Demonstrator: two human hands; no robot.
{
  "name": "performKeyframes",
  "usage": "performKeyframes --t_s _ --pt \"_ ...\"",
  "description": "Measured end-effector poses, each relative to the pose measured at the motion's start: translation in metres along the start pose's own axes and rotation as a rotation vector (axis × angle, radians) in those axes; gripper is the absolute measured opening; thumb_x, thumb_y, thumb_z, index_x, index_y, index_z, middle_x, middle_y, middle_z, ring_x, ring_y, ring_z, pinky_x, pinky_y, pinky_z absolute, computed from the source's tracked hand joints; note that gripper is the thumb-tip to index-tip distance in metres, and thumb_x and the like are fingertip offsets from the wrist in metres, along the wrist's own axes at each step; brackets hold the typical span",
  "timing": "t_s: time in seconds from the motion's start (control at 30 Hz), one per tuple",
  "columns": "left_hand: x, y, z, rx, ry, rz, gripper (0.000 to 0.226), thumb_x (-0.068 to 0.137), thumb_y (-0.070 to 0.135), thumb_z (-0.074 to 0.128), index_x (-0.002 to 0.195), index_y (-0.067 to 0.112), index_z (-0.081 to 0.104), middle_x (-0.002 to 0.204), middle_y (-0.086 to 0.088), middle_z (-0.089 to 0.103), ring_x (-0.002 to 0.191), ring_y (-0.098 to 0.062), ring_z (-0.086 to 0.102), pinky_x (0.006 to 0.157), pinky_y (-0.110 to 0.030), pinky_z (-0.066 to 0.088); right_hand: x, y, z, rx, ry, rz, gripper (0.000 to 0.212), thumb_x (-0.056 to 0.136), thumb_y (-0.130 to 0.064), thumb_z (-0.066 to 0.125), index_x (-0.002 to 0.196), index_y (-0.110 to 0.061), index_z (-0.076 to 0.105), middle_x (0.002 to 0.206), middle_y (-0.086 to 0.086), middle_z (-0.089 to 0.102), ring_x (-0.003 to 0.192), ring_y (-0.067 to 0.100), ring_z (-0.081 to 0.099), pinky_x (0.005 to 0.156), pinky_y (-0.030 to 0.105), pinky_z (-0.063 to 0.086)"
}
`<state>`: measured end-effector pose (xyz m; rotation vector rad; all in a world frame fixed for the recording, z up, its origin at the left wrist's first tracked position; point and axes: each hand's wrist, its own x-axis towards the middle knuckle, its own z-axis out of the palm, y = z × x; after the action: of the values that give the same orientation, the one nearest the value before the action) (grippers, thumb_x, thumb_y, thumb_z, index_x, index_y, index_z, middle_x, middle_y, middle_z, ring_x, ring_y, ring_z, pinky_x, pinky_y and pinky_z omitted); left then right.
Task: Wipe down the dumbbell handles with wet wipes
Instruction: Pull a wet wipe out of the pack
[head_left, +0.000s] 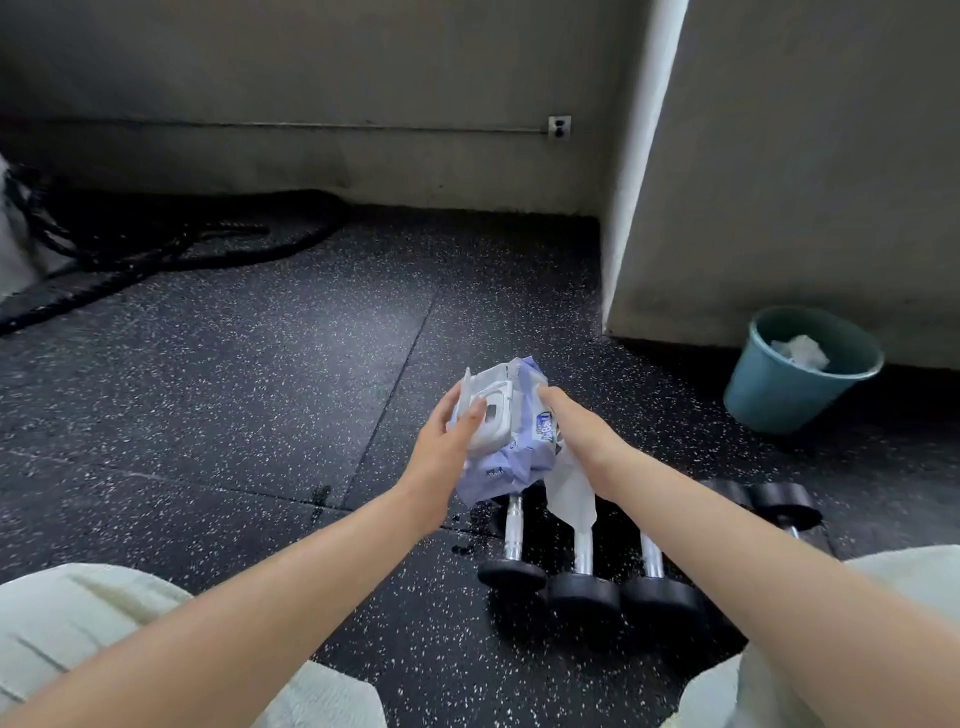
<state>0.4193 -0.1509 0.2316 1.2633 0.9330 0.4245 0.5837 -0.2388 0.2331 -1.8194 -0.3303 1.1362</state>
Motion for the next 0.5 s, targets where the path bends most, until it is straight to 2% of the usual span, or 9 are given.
performKeyframes --t_s 0.07,0.1,0.13,0.2,0.23,0.3,0.37,0.43,0.5 --pt "-0.005 -0.002 -0.010 0.111 -0.094 -0.024 0.067 0.083 0.078 0.063 0.143 0.050 0.054 0.128 0.019 0.068 0.130 -0.013 0.055 0.117 -0.052 0.029 -0.004 0.000 0.020 0.016 -0.126 -0.020 0.079 0.070 -0.088 0.061 0.126 -0.032 0.066 0.128 -0.014 0.064 0.117 0.011 0.061 0.114 0.037 0.035" --pt "-0.006 -0.004 -0.018 0.154 -0.117 -0.050 0.071 0.081 0.085 0.059 0.140 0.046 0.059 0.126 0.016 0.071 0.130 -0.014 0.057 0.116 -0.052 0.030 -0.005 -0.002 0.031 0.018 -0.148 -0.032 0.070 0.075 -0.085 0.060 0.123 -0.033 0.065 0.122 -0.018 0.064 0.112 0.007 0.060 0.111 0.033 0.034" --pt "-0.007 -0.006 -0.027 0.166 -0.118 -0.075 0.071 0.082 0.086 0.055 0.136 0.041 0.064 0.122 0.013 0.074 0.128 -0.016 0.060 0.112 -0.049 0.034 -0.002 -0.002 0.041 -0.001 -0.150 -0.042 0.074 0.074 -0.085 0.062 0.124 -0.030 0.066 0.119 -0.019 0.063 0.111 0.007 0.059 0.111 0.034 0.035" --pt "-0.006 -0.016 -0.053 0.169 -0.068 -0.102 0.049 0.098 0.066 0.053 0.135 0.037 0.066 0.117 0.007 0.077 0.122 -0.015 0.065 0.097 -0.036 0.043 0.003 -0.001 0.065 -0.090 -0.140 -0.024 0.098 0.053 -0.090 0.072 0.121 -0.020 0.070 0.122 -0.006 0.070 0.113 0.017 0.064 0.107 0.040 0.044" --pt "-0.006 -0.022 -0.069 0.176 -0.042 -0.087 0.036 0.106 0.047 0.053 0.138 0.038 0.064 0.121 0.005 0.076 0.119 -0.012 0.066 0.091 -0.030 0.045 0.006 0.001 0.081 -0.132 -0.147 -0.028 0.099 0.049 -0.088 0.076 0.119 -0.018 0.070 0.117 -0.002 0.071 0.109 0.018 0.065 0.100 0.040 0.048" --pt "-0.008 -0.030 -0.097 0.179 -0.011 -0.055 0.041 0.108 0.016 0.050 0.142 0.038 0.061 0.126 0.002 0.072 0.099 -0.005 0.070 0.076 -0.018 0.050 0.014 0.008 0.110 -0.208 -0.127 -0.044 0.073 0.062 -0.068 0.084 0.109 -0.013 0.073 0.102 0.002 0.072 0.091 0.017 0.066 0.080 0.032 0.051" --pt "-0.012 -0.041 -0.128 0.177 0.038 -0.067 0.050 0.106 0.002 0.048 0.141 0.035 0.062 0.113 -0.003 0.075 0.057 0.001 0.056 0.050 -0.014 0.042 0.021 0.016 0.147 -0.204 -0.139 -0.029 0.043 0.073 -0.044 0.086 0.097 -0.010 0.076 0.089 0.005 0.074 0.075 0.018 0.066 0.067 0.029 0.049" --pt "-0.014 -0.055 -0.158 0.188 0.091 -0.103 0.054 0.103 -0.004 0.047 0.144 0.030 0.058 0.102 -0.008 0.071 0.042 0.001 0.044 0.043 -0.014 0.034 0.033 0.029 0.189 -0.164 -0.171 -0.003 0.040 0.068 -0.035 0.090 0.094 -0.006 0.079 0.093 0.010 0.078 0.083 0.028 0.072 0.077 0.038 0.054" --pt "-0.013 -0.075 -0.191 0.257 0.169 -0.160 0.062 0.099 -0.006 0.048 0.148 0.032 0.050 0.109 -0.010 0.069 0.048 -0.005 0.049 0.047 -0.018 0.038 0.045 0.049 0.236 -0.110 -0.226 0.044 0.038 0.069 -0.026 0.090 0.096 -0.004 0.079 0.096 0.013 0.078 0.098 0.034 0.074 0.091 0.048 0.056"
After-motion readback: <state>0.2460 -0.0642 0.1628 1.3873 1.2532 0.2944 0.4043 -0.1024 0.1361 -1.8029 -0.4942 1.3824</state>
